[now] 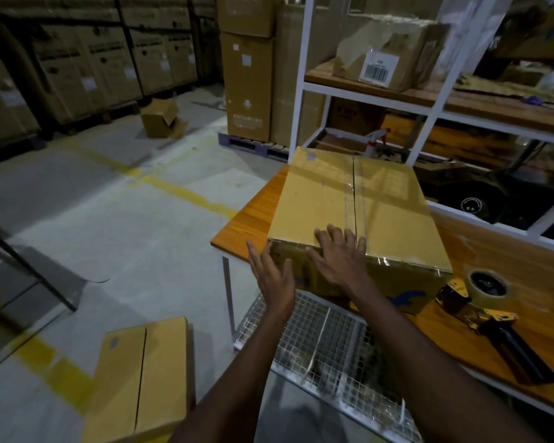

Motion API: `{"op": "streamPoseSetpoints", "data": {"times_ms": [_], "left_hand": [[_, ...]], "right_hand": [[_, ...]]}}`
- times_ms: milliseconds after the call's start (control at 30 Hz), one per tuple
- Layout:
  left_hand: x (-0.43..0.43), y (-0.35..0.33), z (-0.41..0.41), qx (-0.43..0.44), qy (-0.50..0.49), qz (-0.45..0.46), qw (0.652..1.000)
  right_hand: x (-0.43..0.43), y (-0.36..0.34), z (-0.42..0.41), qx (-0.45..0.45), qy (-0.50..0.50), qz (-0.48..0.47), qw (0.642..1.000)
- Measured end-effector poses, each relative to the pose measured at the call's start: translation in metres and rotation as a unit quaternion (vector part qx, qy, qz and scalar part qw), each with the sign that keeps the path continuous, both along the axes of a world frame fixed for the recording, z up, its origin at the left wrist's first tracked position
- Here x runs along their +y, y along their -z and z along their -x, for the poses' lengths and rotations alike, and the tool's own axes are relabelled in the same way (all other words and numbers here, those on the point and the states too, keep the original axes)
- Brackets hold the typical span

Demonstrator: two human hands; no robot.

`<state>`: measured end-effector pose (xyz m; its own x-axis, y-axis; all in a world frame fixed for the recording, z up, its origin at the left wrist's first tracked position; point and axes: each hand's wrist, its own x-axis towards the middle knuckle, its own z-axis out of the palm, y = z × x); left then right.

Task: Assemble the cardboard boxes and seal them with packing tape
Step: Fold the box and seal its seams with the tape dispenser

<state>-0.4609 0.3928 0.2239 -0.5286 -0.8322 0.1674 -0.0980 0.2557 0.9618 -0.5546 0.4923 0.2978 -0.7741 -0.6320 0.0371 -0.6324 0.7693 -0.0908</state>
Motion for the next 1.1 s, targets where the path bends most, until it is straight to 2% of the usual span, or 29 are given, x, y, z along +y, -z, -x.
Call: {"op": "streamPoseSetpoints", "data": {"times_ms": [233, 333, 500, 600, 700, 767, 867, 967, 1100], "left_hand": [[-0.010, -0.032, 0.007, 0.009, -0.095, -0.153, 0.984], [-0.016, -0.044, 0.007, -0.029, -0.101, -0.166, 0.981], [-0.022, -0.043, 0.007, -0.067, -0.085, -0.109, 0.988], [-0.030, -0.036, 0.003, -0.094, -0.089, 0.004, 0.992], [-0.045, -0.033, -0.006, -0.160, -0.087, 0.133, 0.974], [-0.059, -0.034, -0.009, -0.169, -0.077, 0.236, 0.954], [-0.083, -0.035, -0.006, -0.146, 0.007, 0.400, 0.905], [-0.095, -0.050, 0.009, -0.159, 0.133, 0.514, 0.832], [-0.093, -0.063, 0.035, -0.289, 0.285, 0.578, 0.708]], "right_hand": [[-0.002, -0.001, 0.000, 0.008, -0.001, -0.009, 1.000], [-0.003, 0.001, 0.001, 0.018, -0.001, -0.012, 1.000], [-0.004, 0.000, 0.003, 0.033, -0.001, -0.011, 0.999], [-0.002, 0.003, 0.006, 0.107, -0.024, -0.014, 0.994], [0.003, 0.008, 0.013, 0.171, -0.061, -0.012, 0.983], [0.004, 0.012, 0.017, 0.188, -0.074, -0.002, 0.979], [0.003, 0.019, 0.019, 0.201, -0.077, 0.022, 0.976], [0.003, 0.025, 0.018, 0.210, -0.073, 0.055, 0.973], [0.006, 0.029, 0.019, 0.215, -0.095, 0.104, 0.966]]}}
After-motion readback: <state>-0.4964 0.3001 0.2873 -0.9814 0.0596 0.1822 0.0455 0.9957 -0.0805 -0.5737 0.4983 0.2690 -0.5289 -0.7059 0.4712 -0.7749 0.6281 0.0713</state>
